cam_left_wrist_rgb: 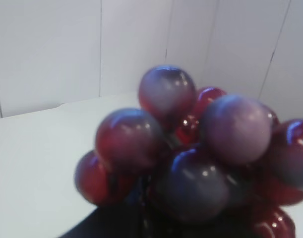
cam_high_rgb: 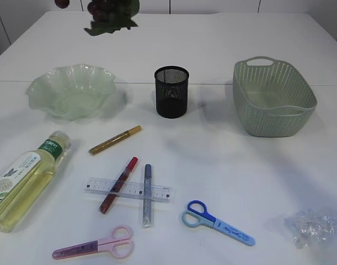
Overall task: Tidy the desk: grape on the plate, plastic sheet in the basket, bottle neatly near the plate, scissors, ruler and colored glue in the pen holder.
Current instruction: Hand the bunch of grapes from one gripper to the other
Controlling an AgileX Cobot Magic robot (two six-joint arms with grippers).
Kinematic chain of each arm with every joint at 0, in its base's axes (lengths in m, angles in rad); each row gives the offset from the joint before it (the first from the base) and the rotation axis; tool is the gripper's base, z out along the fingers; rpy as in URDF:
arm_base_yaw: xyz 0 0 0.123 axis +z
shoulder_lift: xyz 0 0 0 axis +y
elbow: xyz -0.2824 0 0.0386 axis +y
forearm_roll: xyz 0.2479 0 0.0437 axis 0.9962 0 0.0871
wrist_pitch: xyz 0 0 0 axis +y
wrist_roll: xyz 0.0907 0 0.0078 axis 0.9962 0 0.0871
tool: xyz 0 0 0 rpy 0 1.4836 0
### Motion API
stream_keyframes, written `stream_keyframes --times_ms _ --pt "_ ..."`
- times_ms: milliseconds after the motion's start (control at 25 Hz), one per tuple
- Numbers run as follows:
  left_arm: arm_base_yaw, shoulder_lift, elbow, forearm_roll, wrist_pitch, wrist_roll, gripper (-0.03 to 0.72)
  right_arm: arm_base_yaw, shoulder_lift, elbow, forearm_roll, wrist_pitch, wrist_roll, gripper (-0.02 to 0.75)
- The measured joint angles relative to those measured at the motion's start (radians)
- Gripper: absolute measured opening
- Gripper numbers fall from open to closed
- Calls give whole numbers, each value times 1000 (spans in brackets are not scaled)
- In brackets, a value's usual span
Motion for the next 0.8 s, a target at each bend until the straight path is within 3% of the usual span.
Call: stream_keyframes --times_ms 360,800 --pt "0 0 0 0 -139 -4 69 0 0 0 -81 5 -9 585" --pt "0 8 0 -20 -428 36 69 0 0 0 -428 15 -12 585"
